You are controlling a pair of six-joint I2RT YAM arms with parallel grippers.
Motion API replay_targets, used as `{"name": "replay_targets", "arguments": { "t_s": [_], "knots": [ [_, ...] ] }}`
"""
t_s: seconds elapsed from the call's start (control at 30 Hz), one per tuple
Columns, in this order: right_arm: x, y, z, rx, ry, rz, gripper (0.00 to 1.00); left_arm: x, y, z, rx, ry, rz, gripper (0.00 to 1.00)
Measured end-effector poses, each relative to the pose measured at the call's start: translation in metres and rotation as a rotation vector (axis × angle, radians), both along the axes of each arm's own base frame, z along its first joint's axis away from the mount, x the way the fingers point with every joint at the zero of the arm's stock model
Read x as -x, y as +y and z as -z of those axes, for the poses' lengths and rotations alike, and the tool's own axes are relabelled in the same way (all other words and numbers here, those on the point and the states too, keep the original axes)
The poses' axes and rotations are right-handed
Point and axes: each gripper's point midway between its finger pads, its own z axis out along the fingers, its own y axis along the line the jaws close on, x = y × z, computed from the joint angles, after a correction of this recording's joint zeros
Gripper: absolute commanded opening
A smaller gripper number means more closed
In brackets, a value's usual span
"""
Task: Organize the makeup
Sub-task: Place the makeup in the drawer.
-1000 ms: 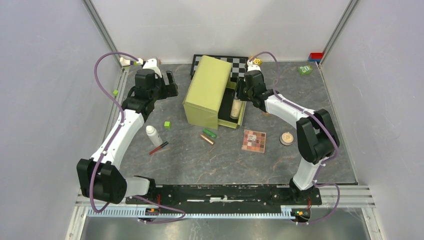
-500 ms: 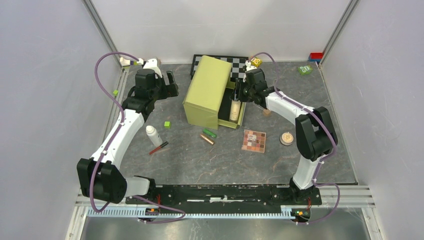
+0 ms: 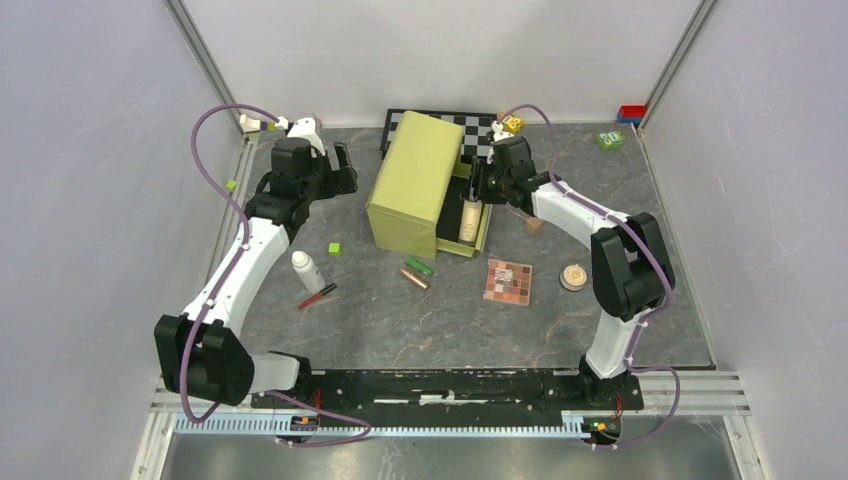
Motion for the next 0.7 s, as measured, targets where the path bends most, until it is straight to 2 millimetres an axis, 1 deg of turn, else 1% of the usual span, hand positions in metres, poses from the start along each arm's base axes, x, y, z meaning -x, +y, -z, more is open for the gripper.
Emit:
{"name": "replay_targets", "arguments": {
  "t_s": [0.1, 0.17, 0.3, 0.37, 0.43, 0.6, 0.7],
  "knots": [
    [-0.001, -0.002, 0.000, 0.018, 0.001, 0.012, 0.40, 0.000, 0.000, 0.001, 0.000, 0.003, 0.000, 1.00],
    [-0.001, -0.002, 0.000, 0.027, 0.000, 0.017, 0.48, -0.001, 0.000, 0.002, -0.001, 0.006, 0.000, 1.00],
    [-0.002, -0.005, 0.000, 0.050, -0.004, 0.033, 0.58, 0.000, 0.000, 0.004, -0.002, 0.012, 0.000, 1.00],
    [-0.001, -0.009, 0.003, 0.084, -0.004, 0.037, 0.61, 0.000, 0.000, 0.004, -0.002, 0.014, 0.000, 1.00],
    [0.004, -0.015, 0.010, 0.119, 0.023, 0.040, 0.63, 0.000, 0.000, 0.004, -0.003, 0.014, 0.000, 1.00],
    [0.007, -0.019, 0.013, 0.156, 0.026, 0.040, 0.67, 0.001, 0.000, 0.005, -0.003, 0.016, 0.000, 1.00],
    [0.010, -0.025, 0.017, 0.185, 0.040, 0.043, 0.73, 0.001, 0.000, 0.006, -0.004, 0.021, 0.000, 1.00]
  ]
}}
